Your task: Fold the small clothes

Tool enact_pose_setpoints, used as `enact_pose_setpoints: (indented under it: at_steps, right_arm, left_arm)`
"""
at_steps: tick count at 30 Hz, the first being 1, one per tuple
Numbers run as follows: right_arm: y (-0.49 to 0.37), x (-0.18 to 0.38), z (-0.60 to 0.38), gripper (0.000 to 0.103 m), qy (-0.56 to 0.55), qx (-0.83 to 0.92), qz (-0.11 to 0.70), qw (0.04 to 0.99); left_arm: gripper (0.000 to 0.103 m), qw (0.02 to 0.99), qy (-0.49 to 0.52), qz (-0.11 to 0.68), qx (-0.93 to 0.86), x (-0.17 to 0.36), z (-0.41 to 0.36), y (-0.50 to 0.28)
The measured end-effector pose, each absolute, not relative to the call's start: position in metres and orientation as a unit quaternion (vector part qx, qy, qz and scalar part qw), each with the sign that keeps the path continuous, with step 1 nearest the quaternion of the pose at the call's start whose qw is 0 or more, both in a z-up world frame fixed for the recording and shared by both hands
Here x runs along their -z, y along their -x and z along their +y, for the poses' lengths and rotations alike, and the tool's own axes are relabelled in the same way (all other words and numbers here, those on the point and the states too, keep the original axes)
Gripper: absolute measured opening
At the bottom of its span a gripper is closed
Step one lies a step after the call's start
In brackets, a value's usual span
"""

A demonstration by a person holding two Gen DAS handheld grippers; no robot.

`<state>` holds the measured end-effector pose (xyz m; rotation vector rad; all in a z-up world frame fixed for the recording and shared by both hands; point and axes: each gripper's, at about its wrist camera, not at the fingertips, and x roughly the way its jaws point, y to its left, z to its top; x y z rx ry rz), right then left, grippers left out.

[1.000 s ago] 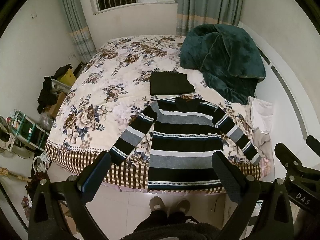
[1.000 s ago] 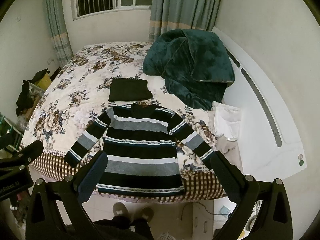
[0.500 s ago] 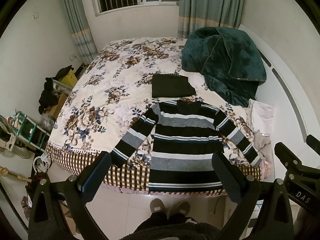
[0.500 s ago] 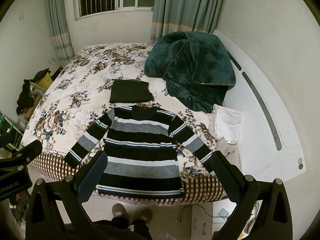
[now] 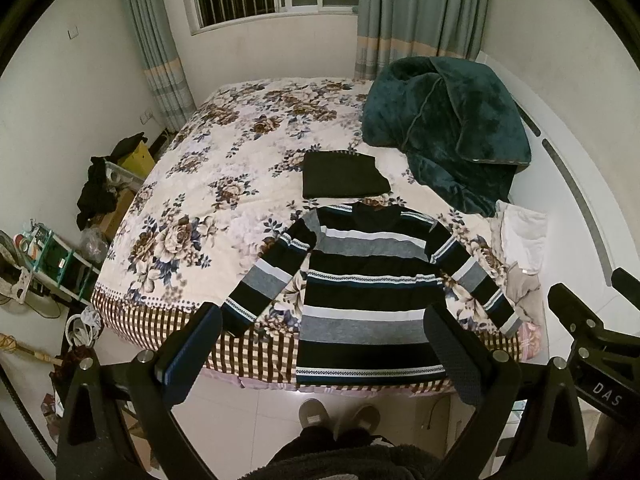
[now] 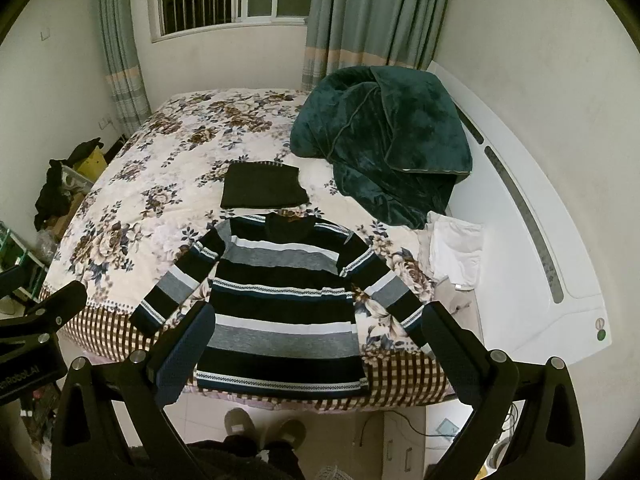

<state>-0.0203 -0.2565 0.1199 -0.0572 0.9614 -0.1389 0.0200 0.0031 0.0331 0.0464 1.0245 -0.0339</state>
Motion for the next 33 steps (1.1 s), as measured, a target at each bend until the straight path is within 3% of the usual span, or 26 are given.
enact_pose_setpoints:
  at_steps: [33]
  right_arm:
    - [0.014,-0.144,-0.256,0.103,0.024,0.061,0.458,0.887]
  left_arm:
    - [0.103,0.876,-0.022,0.482,0.016,-0.038,0.007,-0.013]
